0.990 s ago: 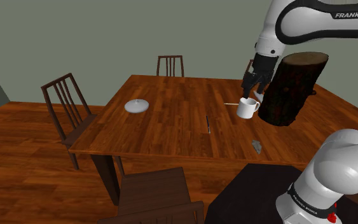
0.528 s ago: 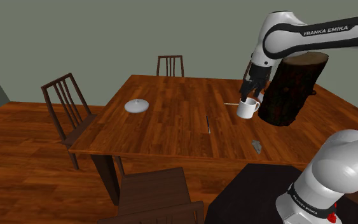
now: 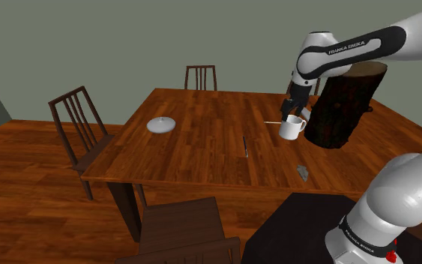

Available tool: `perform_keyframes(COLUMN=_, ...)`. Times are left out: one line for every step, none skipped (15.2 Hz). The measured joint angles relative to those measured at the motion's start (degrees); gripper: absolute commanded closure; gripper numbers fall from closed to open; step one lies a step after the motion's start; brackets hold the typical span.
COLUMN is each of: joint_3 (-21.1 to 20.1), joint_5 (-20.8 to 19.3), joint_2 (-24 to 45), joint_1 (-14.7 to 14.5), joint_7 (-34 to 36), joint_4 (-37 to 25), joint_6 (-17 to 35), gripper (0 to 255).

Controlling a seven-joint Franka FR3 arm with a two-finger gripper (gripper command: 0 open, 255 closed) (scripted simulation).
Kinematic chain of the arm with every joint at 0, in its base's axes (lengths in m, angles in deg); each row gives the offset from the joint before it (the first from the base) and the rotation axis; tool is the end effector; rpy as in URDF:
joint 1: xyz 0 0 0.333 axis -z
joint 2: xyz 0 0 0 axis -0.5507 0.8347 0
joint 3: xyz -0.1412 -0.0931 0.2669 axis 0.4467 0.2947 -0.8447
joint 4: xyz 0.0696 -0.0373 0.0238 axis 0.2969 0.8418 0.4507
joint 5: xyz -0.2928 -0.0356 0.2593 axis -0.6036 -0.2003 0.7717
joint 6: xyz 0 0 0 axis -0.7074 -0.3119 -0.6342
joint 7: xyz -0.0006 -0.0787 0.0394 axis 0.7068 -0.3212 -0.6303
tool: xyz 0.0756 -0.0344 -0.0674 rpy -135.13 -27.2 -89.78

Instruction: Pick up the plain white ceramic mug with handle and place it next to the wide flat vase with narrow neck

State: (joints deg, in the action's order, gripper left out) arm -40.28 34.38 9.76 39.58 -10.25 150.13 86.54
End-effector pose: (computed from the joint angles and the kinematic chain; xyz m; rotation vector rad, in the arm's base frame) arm 0.3914 -0.1787 0.4494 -3.1256 0.2201 -0.0467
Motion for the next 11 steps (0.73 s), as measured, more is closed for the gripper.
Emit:
perform_keyframes(joint_3=0.84, joint_5=0.08, joint_2=1.85, joint_1=0.1, joint_7=-1.07, joint_4=-0.42, joint_6=1.48, gripper=0)
perform_keyframes(joint_3=1.79, joint_5=0.26, joint_2=3.92, joint_1=0.21, joint_7=-2.32, joint_4=-1.18, joint_6=2.85, gripper=0)
perform_keyframes(joint_3=2.49, joint_5=0.49, joint_2=5.59, joint_1=0.28, joint_7=-3.3, joint_4=-1.68, joint_6=4.06, gripper=0)
perform_keyframes(joint_3=3.24, joint_5=1.06, joint_2=8.03, joint_1=0.19, joint_7=-4.43, joint_4=-2.85, joint_6=5.38, gripper=0)
perform_keyframes(joint_3=4.04, joint_5=1.51, joint_2=9.91, joint_1=0.32, joint_7=-5.76, joint_4=-4.06, joint_6=6.08, gripper=0)
perform_keyframes(joint_3=4.78, joint_5=2.05, joint_2=11.84, joint_1=0.43, joint_7=-7.03, joint_4=-4.87, joint_6=7.18, gripper=0)
perform_keyframes(joint_3=5.43, joint_5=2.65, joint_2=13.74, joint_1=0.56, joint_7=-8.26, joint_4=-5.78, joint_6=8.14, gripper=0)
perform_keyframes(joint_3=6.09, joint_5=3.44, joint_2=15.79, joint_1=0.71, joint_7=-9.64, joint_4=-6.96, joint_6=8.98, gripper=0)
perform_keyframes(joint_3=6.61, joint_5=4.29, joint_2=17.86, joint_1=0.82, joint_7=-10.88, joint_4=-7.98, joint_6=9.97, gripper=0)
perform_keyframes(joint_3=6.81, joint_5=4.6, joint_2=18.65, joint_1=0.91, joint_7=-11.4, joint_4=-7.98, joint_6=10.74, gripper=0)
perform_keyframes(joint_3=7.0, joint_5=4.97, joint_2=19.46, joint_1=1.0, joint_7=-11.93, joint_4=-7.93, joint_6=11.55, gripper=0)
